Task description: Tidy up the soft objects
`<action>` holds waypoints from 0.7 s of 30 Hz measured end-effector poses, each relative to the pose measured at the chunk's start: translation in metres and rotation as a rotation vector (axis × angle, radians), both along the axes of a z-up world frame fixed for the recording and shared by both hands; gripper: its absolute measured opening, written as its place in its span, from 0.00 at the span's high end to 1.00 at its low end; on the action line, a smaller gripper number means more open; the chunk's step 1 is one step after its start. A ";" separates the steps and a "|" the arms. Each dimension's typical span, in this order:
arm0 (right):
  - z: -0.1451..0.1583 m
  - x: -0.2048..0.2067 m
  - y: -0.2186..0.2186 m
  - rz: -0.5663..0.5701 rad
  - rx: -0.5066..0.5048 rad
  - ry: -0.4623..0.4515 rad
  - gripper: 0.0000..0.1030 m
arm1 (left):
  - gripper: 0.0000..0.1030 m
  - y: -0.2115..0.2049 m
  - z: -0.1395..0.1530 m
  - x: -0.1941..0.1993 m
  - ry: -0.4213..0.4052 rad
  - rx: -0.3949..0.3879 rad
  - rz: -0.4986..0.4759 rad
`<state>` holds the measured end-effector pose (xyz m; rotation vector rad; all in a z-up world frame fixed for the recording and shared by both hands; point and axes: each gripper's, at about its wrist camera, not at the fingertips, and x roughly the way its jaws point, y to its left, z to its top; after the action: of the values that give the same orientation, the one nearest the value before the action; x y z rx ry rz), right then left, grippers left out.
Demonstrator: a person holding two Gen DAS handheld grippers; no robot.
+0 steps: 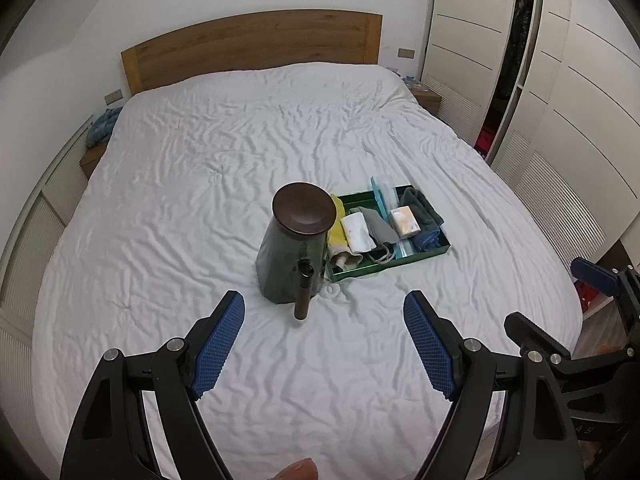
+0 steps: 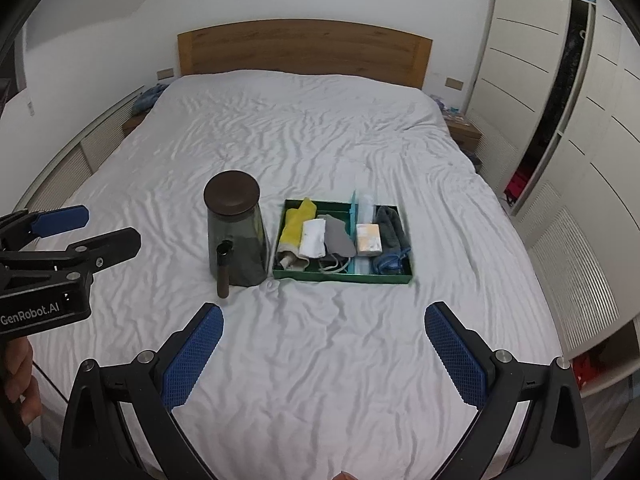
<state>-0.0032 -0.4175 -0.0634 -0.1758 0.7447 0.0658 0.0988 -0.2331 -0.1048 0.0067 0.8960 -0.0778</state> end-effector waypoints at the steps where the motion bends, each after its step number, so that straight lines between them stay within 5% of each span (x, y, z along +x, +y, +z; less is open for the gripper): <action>1: 0.001 0.000 -0.001 0.003 -0.002 -0.001 0.00 | 0.25 0.000 0.000 0.000 0.004 0.000 0.003; 10: -0.003 0.000 0.005 0.012 -0.001 0.004 0.00 | 0.25 -0.001 0.000 -0.002 0.011 -0.003 0.000; 21: -0.008 -0.005 0.021 0.023 0.005 -0.001 0.00 | 0.25 0.014 0.024 -0.016 -0.081 -0.069 0.006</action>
<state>-0.0086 -0.3967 -0.0718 -0.1800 0.7416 0.0894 0.0828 -0.2195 -0.0813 -0.0567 0.8122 -0.1025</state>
